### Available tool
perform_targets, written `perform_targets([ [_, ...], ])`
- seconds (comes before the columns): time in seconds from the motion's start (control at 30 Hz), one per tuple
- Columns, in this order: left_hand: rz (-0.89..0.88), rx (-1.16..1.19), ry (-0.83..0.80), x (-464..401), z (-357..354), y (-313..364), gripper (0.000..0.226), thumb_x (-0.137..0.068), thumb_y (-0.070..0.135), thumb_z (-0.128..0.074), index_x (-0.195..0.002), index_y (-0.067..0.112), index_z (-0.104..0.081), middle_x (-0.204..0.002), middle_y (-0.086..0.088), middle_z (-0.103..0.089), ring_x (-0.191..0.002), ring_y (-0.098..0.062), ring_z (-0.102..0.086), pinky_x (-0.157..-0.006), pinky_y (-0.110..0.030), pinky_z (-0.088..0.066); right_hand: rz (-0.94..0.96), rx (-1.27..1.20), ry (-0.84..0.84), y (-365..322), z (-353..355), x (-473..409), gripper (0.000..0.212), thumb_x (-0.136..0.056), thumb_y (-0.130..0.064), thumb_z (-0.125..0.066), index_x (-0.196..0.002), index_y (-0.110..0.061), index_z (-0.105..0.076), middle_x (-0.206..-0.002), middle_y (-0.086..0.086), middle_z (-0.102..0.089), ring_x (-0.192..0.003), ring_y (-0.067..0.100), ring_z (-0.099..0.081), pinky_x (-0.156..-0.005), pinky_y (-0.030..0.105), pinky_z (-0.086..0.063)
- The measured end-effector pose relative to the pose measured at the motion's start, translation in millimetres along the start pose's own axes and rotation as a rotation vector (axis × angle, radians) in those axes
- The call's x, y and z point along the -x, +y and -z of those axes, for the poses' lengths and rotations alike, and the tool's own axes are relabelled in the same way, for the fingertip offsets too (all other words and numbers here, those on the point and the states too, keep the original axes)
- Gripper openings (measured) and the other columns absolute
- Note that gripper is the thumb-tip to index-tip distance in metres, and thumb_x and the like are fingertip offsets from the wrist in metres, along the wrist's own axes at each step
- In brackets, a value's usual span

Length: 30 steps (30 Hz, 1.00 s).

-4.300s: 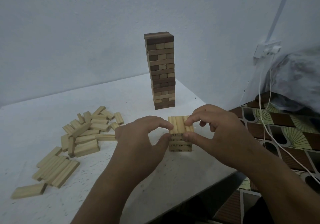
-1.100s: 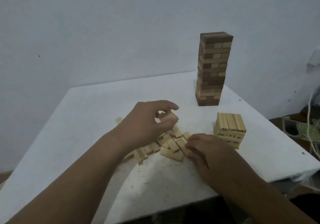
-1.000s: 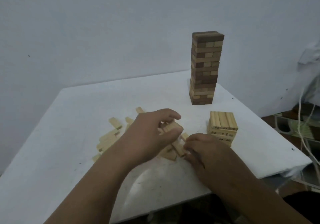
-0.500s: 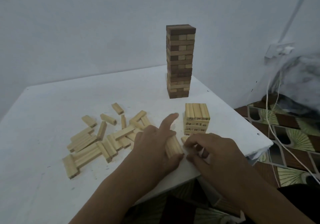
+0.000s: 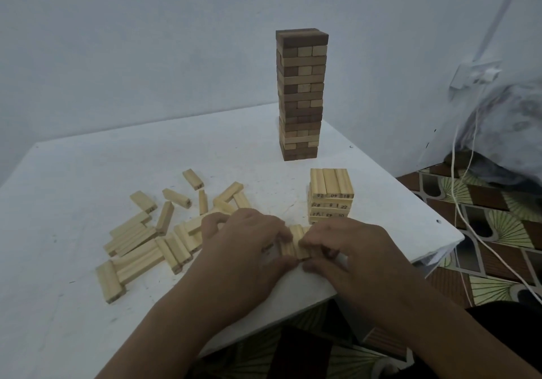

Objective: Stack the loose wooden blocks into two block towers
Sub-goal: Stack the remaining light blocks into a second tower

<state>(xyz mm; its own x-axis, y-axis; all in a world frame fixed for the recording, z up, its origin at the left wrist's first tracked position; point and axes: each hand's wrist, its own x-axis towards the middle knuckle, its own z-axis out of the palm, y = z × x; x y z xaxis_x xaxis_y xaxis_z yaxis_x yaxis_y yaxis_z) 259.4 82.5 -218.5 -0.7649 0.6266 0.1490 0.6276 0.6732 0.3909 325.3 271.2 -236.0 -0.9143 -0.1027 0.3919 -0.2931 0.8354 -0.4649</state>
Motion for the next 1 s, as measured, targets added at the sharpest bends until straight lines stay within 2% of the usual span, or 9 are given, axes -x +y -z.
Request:
perform_targets([
  [0.1, 0.006, 0.01, -0.006, 0, 0, 0, 0.043, -0.076, 0.065, -0.04, -0.105, 0.04, -0.059, -0.117, 0.025, -0.057, -0.123, 0.004, -0.039, -0.11, -0.043, -0.018, 0.003, 0.007, -0.025, 1, -1, -2, 0.014, -0.075, -0.033, -0.069, -0.087, -0.026, -0.072, -0.088, -0.018, -0.063, -0.08, -0.006, -0.049, -0.077, -0.001, -0.033],
  [0.23, -0.032, 0.013, -0.05, 1, 0, -3, 0.048, -0.073, 0.079, -0.033, -0.098, 0.042, -0.051, -0.12, 0.03, -0.055, -0.124, 0.008, -0.035, -0.109, -0.041, -0.015, 0.033, -0.028, -0.036, 1, 1, -1, 0.015, -0.076, -0.035, -0.071, -0.088, -0.027, -0.072, -0.088, -0.019, -0.063, -0.08, -0.006, -0.052, -0.075, 0.003, -0.038],
  [0.33, -0.03, 0.011, -0.068, 1, 1, -2, 0.035, -0.076, 0.073, -0.039, -0.093, 0.044, -0.045, -0.12, 0.032, -0.053, -0.125, 0.008, -0.033, -0.11, -0.041, -0.015, 0.031, -0.071, -0.037, 1, 3, 0, 0.018, -0.074, -0.037, -0.073, -0.09, -0.029, -0.071, -0.088, -0.021, -0.062, -0.08, -0.009, -0.053, -0.075, 0.005, -0.039],
  [0.43, -0.038, 0.002, -0.067, 1, 1, -3, 0.037, -0.076, 0.071, -0.04, -0.095, 0.041, -0.049, -0.117, 0.033, -0.053, -0.122, 0.007, -0.036, -0.108, -0.043, -0.019, 0.04, -0.061, -0.028, 2, 2, 0, 0.019, -0.073, -0.036, -0.074, -0.09, -0.03, -0.07, -0.088, -0.022, -0.061, -0.082, -0.012, -0.051, -0.076, 0.002, -0.036],
  [0.57, -0.028, -0.009, -0.06, 2, 2, -1, 0.034, -0.076, 0.068, -0.043, -0.095, 0.041, -0.05, -0.117, 0.034, -0.052, -0.12, 0.007, -0.034, -0.107, -0.04, -0.014, 0.04, -0.061, -0.012, 2, 0, 0, 0.018, -0.073, -0.036, -0.074, -0.089, -0.031, -0.069, -0.087, -0.023, -0.059, -0.084, -0.015, -0.049, -0.078, 0.0, -0.035],
  [0.77, -0.024, 0.022, -0.075, 1, 1, -5, 0.033, -0.077, 0.067, -0.05, -0.092, 0.038, -0.056, -0.119, 0.038, -0.052, -0.12, 0.006, -0.034, -0.107, -0.043, -0.013, 0.065, -0.062, -0.013, 1, 3, 0, 0.013, -0.075, -0.037, -0.071, -0.085, -0.029, -0.068, -0.085, -0.022, -0.06, -0.08, -0.009, -0.051, -0.075, 0.005, -0.037],
  [0.87, -0.005, 0.015, -0.09, 2, 5, -5, 0.013, -0.092, 0.039, -0.05, -0.099, 0.041, -0.061, -0.126, 0.041, -0.048, -0.125, 0.007, -0.028, -0.11, -0.044, -0.007, 0.054, -0.068, -0.011, -3, 5, 1, 0.017, -0.075, -0.04, -0.071, -0.088, -0.029, -0.068, -0.086, -0.022, -0.06, -0.081, -0.006, -0.052, -0.073, 0.008, -0.038],
  [0.93, -0.017, -0.007, -0.102, 3, 7, -6, 0.037, -0.093, 0.014, -0.046, -0.106, 0.045, -0.063, -0.131, 0.041, -0.045, -0.129, 0.005, -0.026, -0.111, -0.045, -0.005, 0.012, -0.079, -0.007, -9, 4, 3, 0.029, -0.072, -0.048, -0.072, -0.096, -0.033, -0.066, -0.089, -0.024, -0.058, -0.084, -0.007, -0.052, -0.075, 0.01, -0.038],
  [1.0, -0.019, -0.041, -0.108, 1, 8, -6, 0.051, -0.088, 0.005, -0.047, -0.108, 0.048, -0.064, -0.132, 0.04, -0.046, -0.13, 0.003, -0.026, -0.112, -0.048, -0.007, -0.05, -0.061, -0.014, -15, 0, 4, 0.042, -0.068, -0.061, -0.068, -0.103, -0.039, -0.06, -0.095, -0.026, -0.056, -0.089, -0.006, -0.05, -0.076, 0.013, -0.039],
])
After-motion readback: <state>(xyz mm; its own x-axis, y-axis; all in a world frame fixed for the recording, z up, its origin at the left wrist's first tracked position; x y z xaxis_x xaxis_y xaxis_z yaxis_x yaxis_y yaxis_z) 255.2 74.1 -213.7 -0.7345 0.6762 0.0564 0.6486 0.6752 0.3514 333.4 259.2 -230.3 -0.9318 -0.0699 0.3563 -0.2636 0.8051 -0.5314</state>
